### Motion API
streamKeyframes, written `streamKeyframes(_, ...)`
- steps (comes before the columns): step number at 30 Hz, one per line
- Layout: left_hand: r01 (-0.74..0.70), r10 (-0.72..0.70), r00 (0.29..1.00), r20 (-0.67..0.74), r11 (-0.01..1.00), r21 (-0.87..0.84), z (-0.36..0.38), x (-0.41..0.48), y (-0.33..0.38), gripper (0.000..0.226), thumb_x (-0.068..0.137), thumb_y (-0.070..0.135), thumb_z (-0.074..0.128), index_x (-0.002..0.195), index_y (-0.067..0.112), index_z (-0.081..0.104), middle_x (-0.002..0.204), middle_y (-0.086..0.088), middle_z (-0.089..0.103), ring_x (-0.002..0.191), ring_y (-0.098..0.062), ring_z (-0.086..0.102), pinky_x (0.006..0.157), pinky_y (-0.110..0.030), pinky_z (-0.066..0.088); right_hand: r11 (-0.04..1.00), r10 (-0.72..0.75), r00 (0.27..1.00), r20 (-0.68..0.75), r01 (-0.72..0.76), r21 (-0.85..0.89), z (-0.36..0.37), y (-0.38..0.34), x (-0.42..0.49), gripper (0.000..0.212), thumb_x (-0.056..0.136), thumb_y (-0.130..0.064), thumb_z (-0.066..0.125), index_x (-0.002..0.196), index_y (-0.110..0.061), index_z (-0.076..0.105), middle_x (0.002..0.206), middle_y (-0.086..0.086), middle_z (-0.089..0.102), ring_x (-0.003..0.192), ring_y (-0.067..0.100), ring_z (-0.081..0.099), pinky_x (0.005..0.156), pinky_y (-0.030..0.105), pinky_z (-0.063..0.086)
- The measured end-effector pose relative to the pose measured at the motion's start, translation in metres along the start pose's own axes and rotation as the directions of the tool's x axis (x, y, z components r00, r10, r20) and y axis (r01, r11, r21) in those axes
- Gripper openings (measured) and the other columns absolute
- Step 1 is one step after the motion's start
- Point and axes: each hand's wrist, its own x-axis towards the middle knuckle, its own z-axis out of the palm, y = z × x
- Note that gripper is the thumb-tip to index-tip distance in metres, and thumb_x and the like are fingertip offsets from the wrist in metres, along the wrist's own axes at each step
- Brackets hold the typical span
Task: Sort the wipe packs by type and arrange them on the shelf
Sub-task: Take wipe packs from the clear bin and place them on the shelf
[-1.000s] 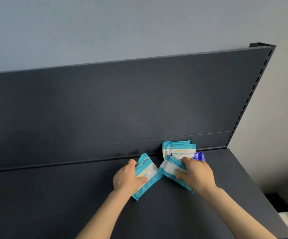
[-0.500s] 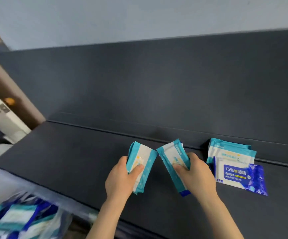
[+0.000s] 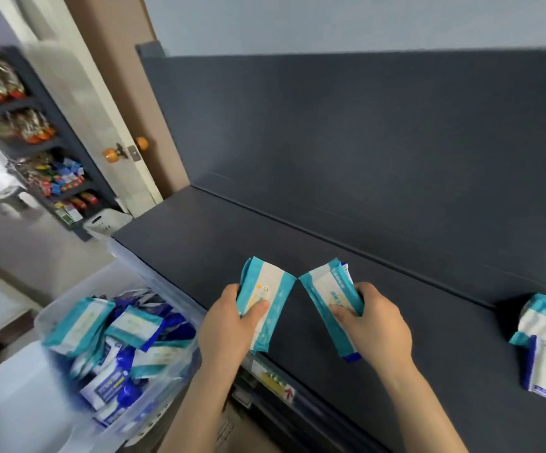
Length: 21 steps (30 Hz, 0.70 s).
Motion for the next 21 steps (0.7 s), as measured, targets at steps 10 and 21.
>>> streamKeyframes(10,0.104,-0.106,0.992,-0.072,0.994,-0.042,-0.071,0.031,-0.121,0.042,0.090,0.054,0.052,0.119,0.024,0.049,0.112,0.007,0.063,0.086,-0.008,0.057,0.059,-0.024,0.042,0.989,-0.131,0.983,0.128,0.139,-0.052,0.085,-0.108,-0.012,0.029,0.086,-0.042,0.062,0.109,-0.029,0.048,0.083,-0.017,0.054,0.068,0.006,0.057,0.052,0.030,0.053)
streamKeyframes(21,0.345,-0.354,0.933,-0.063,0.930,-0.127,-0.127,0.072,-0.292,0.030,0.092,0.034,0.048,0.120,0.024,0.047,0.095,0.003,0.060,0.080,-0.020,0.058,0.067,-0.032,0.046,0.959,-0.207,0.924,0.323,0.257,-0.119,0.212,-0.228,-0.029,0.025,0.086,-0.045,0.060,0.105,-0.033,0.047,0.088,-0.016,0.057,0.073,0.006,0.056,0.054,0.023,0.043)
